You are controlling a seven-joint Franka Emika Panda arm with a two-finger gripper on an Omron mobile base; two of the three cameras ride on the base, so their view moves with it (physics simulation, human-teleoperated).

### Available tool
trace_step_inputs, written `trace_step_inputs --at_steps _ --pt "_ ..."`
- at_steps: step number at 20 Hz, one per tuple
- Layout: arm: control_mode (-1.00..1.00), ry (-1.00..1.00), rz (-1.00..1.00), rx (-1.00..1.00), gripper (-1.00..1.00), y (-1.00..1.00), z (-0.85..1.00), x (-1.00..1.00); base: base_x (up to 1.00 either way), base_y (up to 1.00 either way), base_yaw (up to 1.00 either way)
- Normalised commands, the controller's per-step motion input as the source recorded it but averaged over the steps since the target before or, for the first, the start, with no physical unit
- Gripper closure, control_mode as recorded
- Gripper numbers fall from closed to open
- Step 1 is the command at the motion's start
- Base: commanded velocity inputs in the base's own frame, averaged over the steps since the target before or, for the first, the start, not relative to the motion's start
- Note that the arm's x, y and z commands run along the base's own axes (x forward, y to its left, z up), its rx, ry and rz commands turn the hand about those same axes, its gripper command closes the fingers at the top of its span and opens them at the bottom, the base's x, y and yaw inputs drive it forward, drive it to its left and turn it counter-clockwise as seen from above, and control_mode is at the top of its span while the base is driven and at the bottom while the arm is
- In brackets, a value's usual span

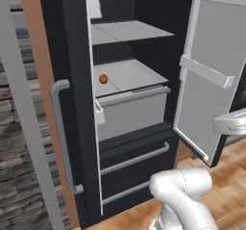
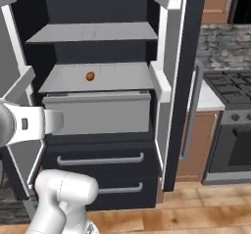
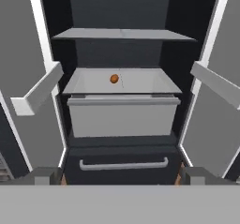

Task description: Retrieve the orange and mango from the fridge and place them into the bowl on the dining table.

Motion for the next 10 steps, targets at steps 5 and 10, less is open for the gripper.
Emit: trace_step_inputs --at_steps 5,10 --pt "1.0 0.0 0.0 0.0 -1.0 0.0 0.0 0.0 0.51 -0.3 0.28" --pt "1.0 0.0 0.0 0.0 -1.0 0.0 0.0 0.0 0.46 -0.32 0.28"
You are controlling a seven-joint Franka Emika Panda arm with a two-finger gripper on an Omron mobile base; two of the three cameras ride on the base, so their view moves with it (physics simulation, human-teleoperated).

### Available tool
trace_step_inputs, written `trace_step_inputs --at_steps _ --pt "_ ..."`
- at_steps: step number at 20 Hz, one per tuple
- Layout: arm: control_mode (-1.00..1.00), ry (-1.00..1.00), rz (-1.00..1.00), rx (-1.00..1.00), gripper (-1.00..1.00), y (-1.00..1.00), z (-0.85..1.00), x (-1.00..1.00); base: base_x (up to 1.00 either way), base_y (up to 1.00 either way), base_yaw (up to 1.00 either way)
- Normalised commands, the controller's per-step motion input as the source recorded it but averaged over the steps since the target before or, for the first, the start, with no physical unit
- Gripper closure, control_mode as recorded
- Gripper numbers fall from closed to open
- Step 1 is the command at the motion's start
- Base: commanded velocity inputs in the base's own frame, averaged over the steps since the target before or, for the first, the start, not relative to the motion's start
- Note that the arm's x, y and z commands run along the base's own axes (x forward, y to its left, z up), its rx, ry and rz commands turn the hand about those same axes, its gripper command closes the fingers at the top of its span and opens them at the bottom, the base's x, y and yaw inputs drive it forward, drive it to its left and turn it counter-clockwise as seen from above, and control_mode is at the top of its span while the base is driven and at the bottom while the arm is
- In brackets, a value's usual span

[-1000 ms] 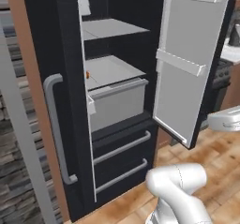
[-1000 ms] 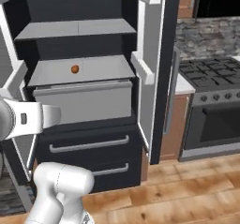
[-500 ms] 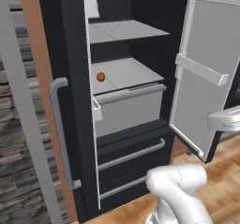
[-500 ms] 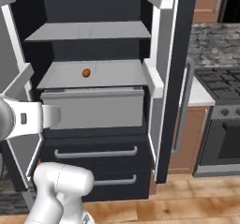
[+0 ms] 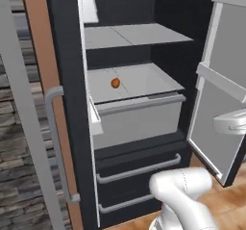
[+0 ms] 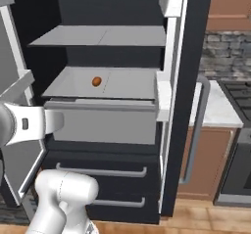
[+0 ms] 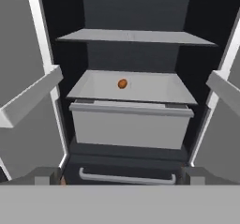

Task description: Retrieve the orange and mango from the fridge and place them into the bowl on the dining table.

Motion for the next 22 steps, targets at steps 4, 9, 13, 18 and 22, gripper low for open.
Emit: trace_step_inputs --at_steps 4,9,13,18,22 --pt "1.0 0.0 0.0 0.0 -1.0 0.0 0.0 0.0 0.52 -0.22 0.27" --pt "1.0 0.0 0.0 0.0 -1.0 0.0 0.0 0.0 0.64 -0.13 0.26" --pt "1.0 0.0 0.0 0.0 -1.0 0.0 0.0 0.0 0.74 -0.16 0.22" --pt "1.0 0.0 0.0 0.0 -1.0 0.0 0.0 0.0 0.68 -0.26 0.19" --pt "1.0 0.0 0.0 0.0 -1.0 0.0 0.0 0.0 0.44 -0.17 0.12"
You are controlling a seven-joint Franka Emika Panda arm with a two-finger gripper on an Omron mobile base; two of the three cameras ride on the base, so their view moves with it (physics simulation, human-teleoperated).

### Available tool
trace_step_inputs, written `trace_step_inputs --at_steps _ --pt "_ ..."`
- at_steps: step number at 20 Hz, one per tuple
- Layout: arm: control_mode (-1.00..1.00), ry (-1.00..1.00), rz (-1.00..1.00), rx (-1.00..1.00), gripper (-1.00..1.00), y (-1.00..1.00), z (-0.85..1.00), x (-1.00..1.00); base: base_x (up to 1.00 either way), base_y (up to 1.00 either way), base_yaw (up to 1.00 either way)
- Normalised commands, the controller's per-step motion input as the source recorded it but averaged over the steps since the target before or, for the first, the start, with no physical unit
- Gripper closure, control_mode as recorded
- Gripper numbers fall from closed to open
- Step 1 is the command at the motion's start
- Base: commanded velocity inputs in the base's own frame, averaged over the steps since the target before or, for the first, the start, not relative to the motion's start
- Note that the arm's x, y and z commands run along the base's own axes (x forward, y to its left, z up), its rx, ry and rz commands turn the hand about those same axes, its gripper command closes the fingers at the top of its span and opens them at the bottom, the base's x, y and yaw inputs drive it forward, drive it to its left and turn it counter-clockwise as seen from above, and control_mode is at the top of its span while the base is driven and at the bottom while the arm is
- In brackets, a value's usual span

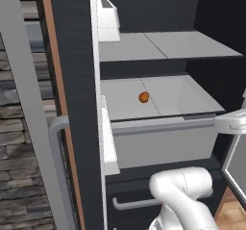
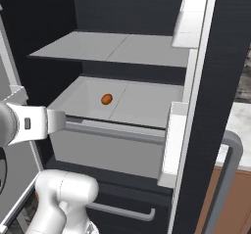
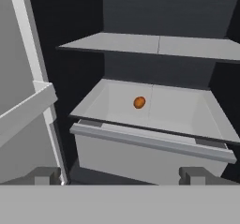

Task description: Retrieve the orange and mango from the fridge and place them into the bowl on the dining table.

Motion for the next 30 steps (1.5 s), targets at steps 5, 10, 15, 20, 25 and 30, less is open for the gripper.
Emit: trace_step_inputs --at_steps 5,10,15,20,25,30 --pt "1.0 0.0 0.0 0.0 -1.0 0.0 0.0 0.0 0.13 0.0 0.01" --pt "1.0 0.0 0.0 0.0 -1.0 0.0 0.0 0.0 0.1 0.0 0.0" --pt "-1.0 0.03 0.0 0.0 -1.0 0.0 0.0 0.3 0.12 0.0 0.0" --pt "-1.0 0.09 0.0 0.0 -1.0 0.0 0.0 0.68 0.0 0.0 0.0" --pt "-1.0 0.03 0.0 0.0 -1.0 0.0 -0.13 0.4 0.0 0.0 0.0" --pt "-1.0 0.0 0.0 0.0 -1.0 0.0 -0.37 0.31 0.0 0.0 0.0"
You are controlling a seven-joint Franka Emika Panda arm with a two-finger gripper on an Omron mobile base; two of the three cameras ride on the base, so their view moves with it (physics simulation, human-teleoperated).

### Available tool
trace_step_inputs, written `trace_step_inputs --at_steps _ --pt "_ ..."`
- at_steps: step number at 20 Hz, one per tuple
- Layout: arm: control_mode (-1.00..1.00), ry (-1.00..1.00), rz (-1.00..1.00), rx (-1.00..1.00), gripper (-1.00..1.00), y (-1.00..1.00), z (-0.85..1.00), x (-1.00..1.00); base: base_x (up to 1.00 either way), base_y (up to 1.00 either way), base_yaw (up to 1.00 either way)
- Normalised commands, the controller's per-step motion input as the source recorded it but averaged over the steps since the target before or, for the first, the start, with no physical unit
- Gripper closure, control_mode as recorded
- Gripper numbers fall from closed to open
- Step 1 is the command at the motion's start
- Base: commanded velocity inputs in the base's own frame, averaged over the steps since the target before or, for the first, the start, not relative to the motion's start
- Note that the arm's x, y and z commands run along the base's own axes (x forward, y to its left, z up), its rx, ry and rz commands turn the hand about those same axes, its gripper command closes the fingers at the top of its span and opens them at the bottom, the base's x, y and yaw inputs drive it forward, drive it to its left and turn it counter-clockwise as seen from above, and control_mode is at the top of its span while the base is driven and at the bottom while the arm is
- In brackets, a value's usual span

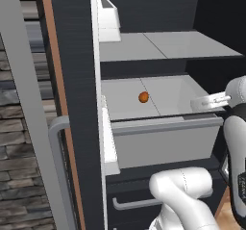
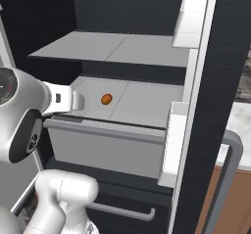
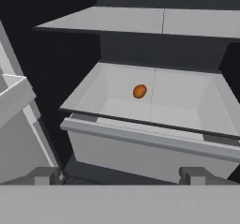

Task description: Retrieve the orange and mango from the fridge and place them into the bowl on the dining table.

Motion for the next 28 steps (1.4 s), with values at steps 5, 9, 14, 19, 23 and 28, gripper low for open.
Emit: trace_step_inputs --at_steps 5,9,14,19,23,28 --pt "-1.0 0.0 0.0 0.0 -1.0 0.0 -0.33 0.4 0.0 0.0 0.0" --pt "-1.0 0.0 0.0 0.0 -1.0 0.0 -0.19 0.47 0.0 0.0 0.0" --pt "-1.0 0.0 -0.01 0.0 -1.0 0.0 -0.17 0.47 0.0 0.0 0.0" --pt "-1.0 0.03 -0.05 0.0 -1.0 0.0 -0.22 0.43 0.0 0.0 0.0" --pt "-1.0 0.06 -0.05 0.0 -1.0 0.0 -0.23 0.51 0.0 0.0 0.0" --pt "-1.0 0.09 -0.03 0.0 -1.0 0.0 -0.22 0.52 0.0 0.0 0.0"
